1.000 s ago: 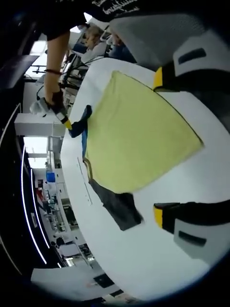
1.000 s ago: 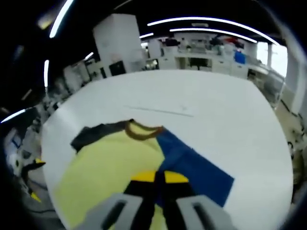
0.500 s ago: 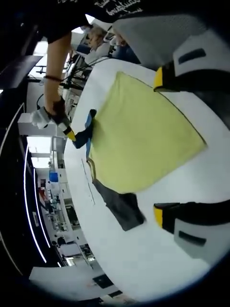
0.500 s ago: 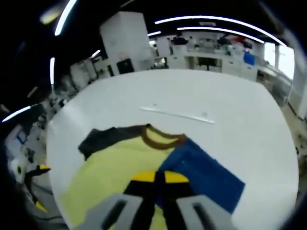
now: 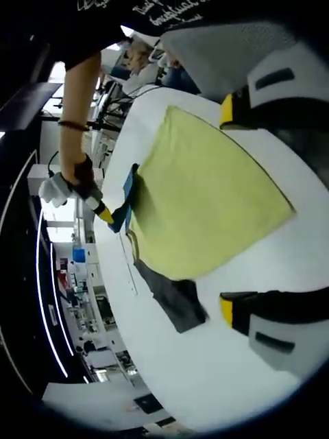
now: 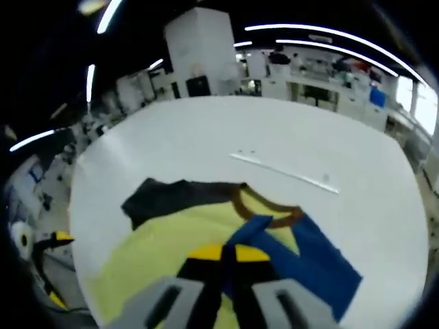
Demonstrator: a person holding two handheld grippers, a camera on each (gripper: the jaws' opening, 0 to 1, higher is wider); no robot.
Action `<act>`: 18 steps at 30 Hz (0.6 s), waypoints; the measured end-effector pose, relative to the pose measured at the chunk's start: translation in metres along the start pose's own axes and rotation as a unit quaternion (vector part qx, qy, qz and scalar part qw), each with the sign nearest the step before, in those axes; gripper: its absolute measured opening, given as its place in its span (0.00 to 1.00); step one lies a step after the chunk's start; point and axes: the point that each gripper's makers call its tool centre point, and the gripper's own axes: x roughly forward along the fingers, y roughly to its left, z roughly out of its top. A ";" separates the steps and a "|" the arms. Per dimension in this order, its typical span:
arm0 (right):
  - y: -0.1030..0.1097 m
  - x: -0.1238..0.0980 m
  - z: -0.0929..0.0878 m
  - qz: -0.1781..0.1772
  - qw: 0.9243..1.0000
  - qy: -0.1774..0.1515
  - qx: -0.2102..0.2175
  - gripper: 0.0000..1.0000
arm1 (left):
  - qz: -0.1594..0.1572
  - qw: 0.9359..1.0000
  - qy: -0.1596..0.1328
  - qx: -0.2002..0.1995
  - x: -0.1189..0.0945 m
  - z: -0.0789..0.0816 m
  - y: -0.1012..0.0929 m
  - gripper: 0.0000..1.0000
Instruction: Fold the garment on the visible template until the final outline fits inside the template.
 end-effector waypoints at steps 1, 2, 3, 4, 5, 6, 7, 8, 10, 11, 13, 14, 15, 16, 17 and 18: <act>0.001 0.001 0.001 0.001 1.000 0.000 0.000 0.00 | 0.002 1.000 0.001 -0.001 0.000 0.000 0.001 0.96; 0.001 0.002 0.002 0.004 1.000 -0.001 0.001 0.00 | 0.006 1.000 0.002 0.000 -0.001 -0.001 0.002 0.97; 0.003 0.003 0.004 0.006 1.000 -0.001 0.000 0.00 | 0.007 1.000 0.002 0.000 -0.002 -0.001 0.003 0.97; 0.007 0.005 0.005 0.009 1.000 -0.002 -0.001 0.00 | 0.009 1.000 0.001 -0.002 -0.003 -0.002 0.003 0.97; 0.009 0.006 0.006 0.010 1.000 -0.002 -0.002 0.00 | 0.011 1.000 0.000 -0.005 -0.004 -0.002 0.004 0.97; 0.013 0.008 0.007 0.013 1.000 -0.002 -0.003 0.00 | 0.012 1.000 -0.001 -0.006 -0.004 -0.002 0.005 0.97; 0.015 0.009 0.007 0.015 1.000 -0.002 -0.004 0.00 | 0.013 1.000 -0.001 -0.007 -0.004 -0.002 0.005 0.97; 0.019 0.010 0.007 0.018 1.000 -0.001 -0.004 0.00 | 0.014 1.000 0.000 -0.007 -0.005 -0.003 0.006 0.97; 0.024 0.012 0.008 0.023 1.000 -0.001 -0.005 0.00 | 0.013 1.000 0.000 -0.007 -0.006 -0.003 0.005 0.97; 0.026 0.013 0.009 0.027 1.000 -0.001 -0.006 0.00 | 0.012 1.000 0.000 -0.008 -0.006 -0.004 0.004 0.97; 0.030 0.016 0.010 0.032 0.999 0.001 -0.009 0.00 | 0.013 1.000 -0.001 -0.010 -0.007 -0.004 0.005 0.97; 0.032 0.018 0.011 0.033 0.999 0.002 -0.011 0.00 | 0.013 1.000 -0.001 -0.010 -0.007 -0.005 0.005 0.97; 0.035 0.019 0.012 0.035 0.999 0.002 -0.013 0.00 | 0.014 1.000 -0.001 -0.011 -0.007 -0.006 0.005 0.97; 0.037 0.020 0.012 0.037 0.999 0.002 -0.014 0.00 | 0.015 1.000 0.000 -0.012 -0.007 -0.006 0.006 0.97; 0.039 0.021 0.012 0.039 0.999 0.002 -0.014 0.00 | 0.016 1.000 -0.001 -0.013 -0.007 -0.006 0.006 0.97; 0.043 0.021 0.012 0.041 0.999 0.002 -0.016 0.00 | 0.017 1.000 -0.002 -0.014 -0.007 -0.006 0.006 0.97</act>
